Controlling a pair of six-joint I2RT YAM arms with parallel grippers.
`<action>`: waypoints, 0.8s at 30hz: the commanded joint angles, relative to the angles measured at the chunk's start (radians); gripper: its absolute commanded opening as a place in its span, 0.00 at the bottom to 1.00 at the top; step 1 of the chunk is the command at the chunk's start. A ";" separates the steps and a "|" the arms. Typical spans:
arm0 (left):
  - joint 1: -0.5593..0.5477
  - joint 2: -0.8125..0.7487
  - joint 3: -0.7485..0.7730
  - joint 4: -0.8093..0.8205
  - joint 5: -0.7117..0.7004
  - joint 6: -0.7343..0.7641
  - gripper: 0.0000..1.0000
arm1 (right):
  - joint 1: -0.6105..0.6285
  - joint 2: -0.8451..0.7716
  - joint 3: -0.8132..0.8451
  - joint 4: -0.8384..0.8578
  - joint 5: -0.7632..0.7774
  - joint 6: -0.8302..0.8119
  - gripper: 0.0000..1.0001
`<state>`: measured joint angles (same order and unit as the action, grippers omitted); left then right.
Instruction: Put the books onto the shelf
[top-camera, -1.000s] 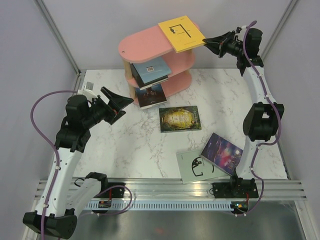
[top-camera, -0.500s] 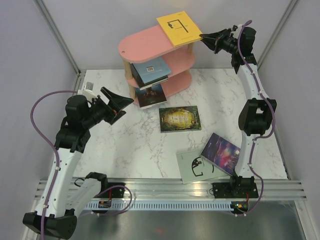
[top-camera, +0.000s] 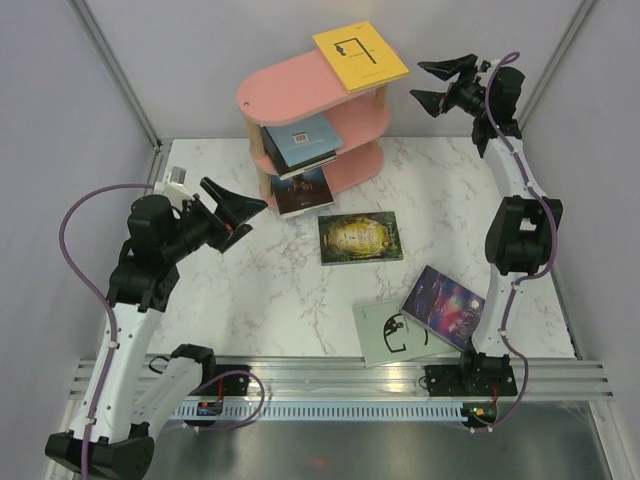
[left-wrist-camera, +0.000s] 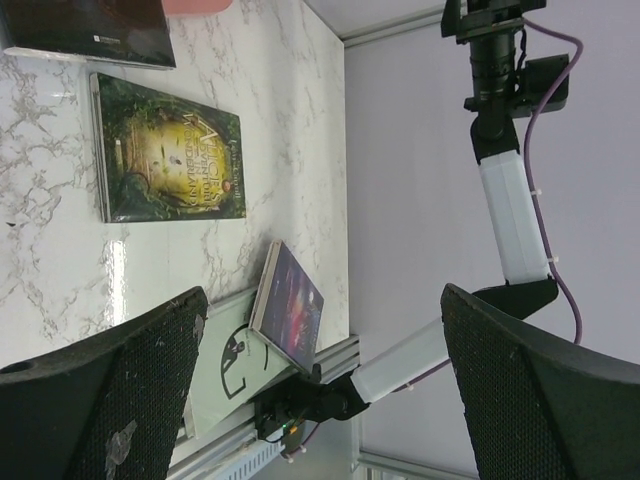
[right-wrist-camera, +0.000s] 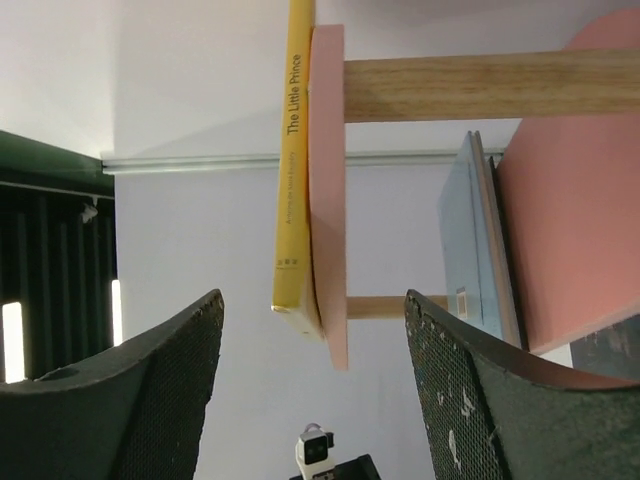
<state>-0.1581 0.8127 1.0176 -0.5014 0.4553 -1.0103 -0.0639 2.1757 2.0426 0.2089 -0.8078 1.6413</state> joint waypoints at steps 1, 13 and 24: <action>0.003 -0.018 -0.002 -0.008 0.017 0.006 1.00 | -0.048 -0.127 -0.135 0.171 -0.020 0.049 0.78; 0.003 -0.050 -0.073 -0.026 0.032 -0.016 1.00 | -0.114 -0.301 -0.587 -0.384 0.056 -0.475 0.61; 0.003 -0.095 -0.123 -0.075 0.049 -0.024 1.00 | -0.031 -0.205 -0.884 -0.422 0.169 -0.719 0.25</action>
<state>-0.1581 0.7353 0.8925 -0.5594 0.4747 -1.0203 -0.1158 1.9488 1.1572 -0.2111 -0.6910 1.0336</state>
